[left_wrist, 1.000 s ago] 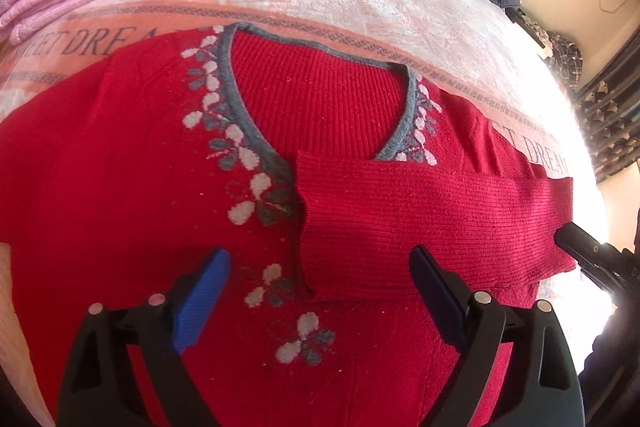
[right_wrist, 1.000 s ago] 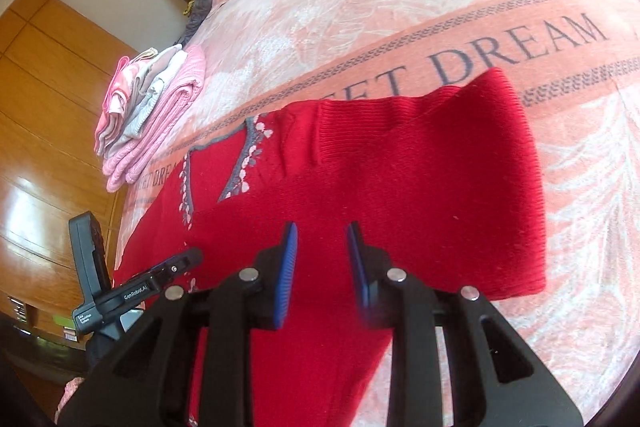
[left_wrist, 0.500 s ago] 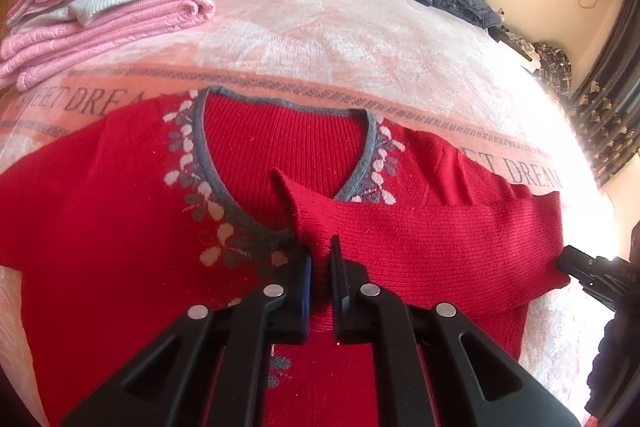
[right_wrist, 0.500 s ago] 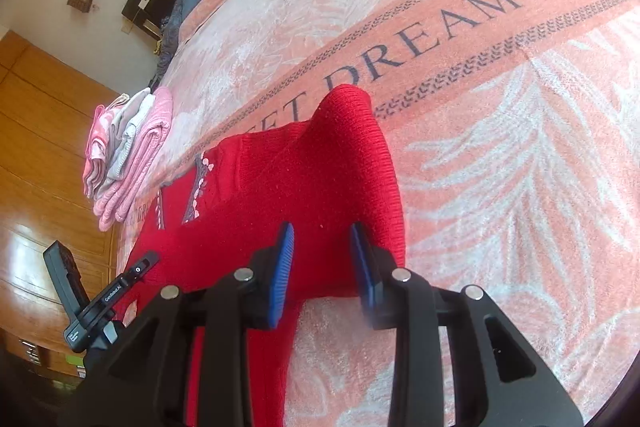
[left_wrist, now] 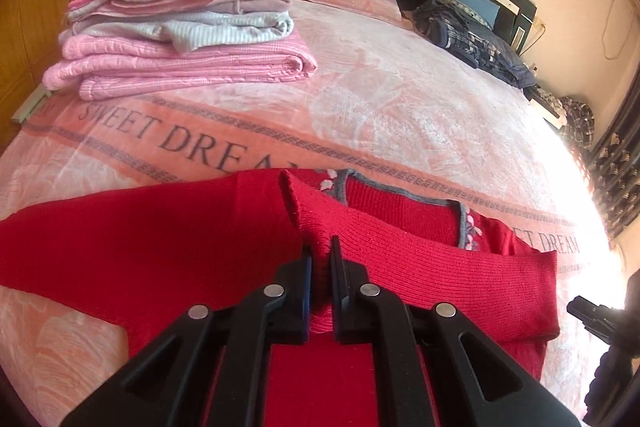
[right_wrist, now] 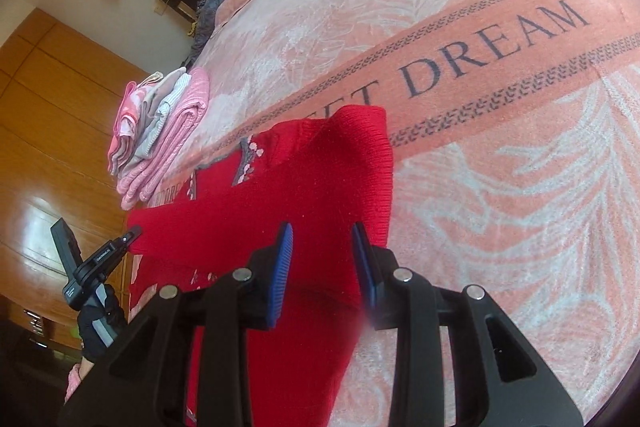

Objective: Fold small clothes

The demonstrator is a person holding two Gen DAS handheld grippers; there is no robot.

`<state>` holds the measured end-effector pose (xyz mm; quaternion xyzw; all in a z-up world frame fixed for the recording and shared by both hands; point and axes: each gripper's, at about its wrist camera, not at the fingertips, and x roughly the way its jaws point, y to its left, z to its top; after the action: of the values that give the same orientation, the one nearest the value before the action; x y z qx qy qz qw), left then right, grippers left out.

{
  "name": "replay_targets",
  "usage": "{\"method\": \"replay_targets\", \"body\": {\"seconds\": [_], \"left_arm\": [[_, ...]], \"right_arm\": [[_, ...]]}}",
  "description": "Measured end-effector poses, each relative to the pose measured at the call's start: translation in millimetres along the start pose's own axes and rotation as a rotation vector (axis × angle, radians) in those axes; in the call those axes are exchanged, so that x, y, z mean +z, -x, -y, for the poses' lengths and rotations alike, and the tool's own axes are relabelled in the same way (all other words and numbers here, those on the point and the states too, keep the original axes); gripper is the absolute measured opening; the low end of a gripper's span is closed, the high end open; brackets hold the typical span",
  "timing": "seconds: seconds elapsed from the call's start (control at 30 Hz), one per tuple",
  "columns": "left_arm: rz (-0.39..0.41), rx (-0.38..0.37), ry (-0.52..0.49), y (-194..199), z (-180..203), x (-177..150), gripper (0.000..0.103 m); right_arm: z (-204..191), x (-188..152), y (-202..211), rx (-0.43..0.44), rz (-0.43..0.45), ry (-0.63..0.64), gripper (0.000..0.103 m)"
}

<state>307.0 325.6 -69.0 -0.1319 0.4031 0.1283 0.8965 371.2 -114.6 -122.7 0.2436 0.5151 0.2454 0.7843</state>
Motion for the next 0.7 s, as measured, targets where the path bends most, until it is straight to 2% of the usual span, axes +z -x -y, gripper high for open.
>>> {"method": "replay_targets", "body": {"seconds": [0.1, 0.17, 0.2, 0.27, 0.37, 0.43, 0.53, 0.7], "left_arm": [[-0.055, 0.018, 0.004, -21, -18, -10, 0.008], [-0.100, 0.033, -0.010, -37, -21, -20, 0.008], [-0.120, 0.047, -0.023, -43, -21, -25, 0.009], [-0.150, 0.072, -0.052, -54, -22, -33, 0.012], [-0.138, 0.092, -0.044, -48, -26, -31, 0.014], [-0.088, 0.084, 0.005, -33, -29, -19, 0.015], [-0.002, 0.056, 0.020, -10, -19, -4, 0.015], [-0.023, -0.030, -0.007, -15, 15, -7, 0.018]], "right_arm": [[-6, -3, -20, -0.022, -0.051, 0.005, 0.031], [0, -8, -34, -0.079, -0.096, -0.016, 0.031], [4, -10, -40, -0.100, -0.111, -0.025, 0.027], [8, -11, -40, -0.083, -0.106, -0.040, 0.026], [1, -7, -32, -0.077, -0.102, -0.016, 0.032], [-8, -1, -21, -0.072, -0.055, 0.018, 0.043], [-16, 13, -14, -0.044, 0.014, 0.011, 0.044], [-3, 28, -32, -0.088, 0.030, -0.042, 0.046]]}}
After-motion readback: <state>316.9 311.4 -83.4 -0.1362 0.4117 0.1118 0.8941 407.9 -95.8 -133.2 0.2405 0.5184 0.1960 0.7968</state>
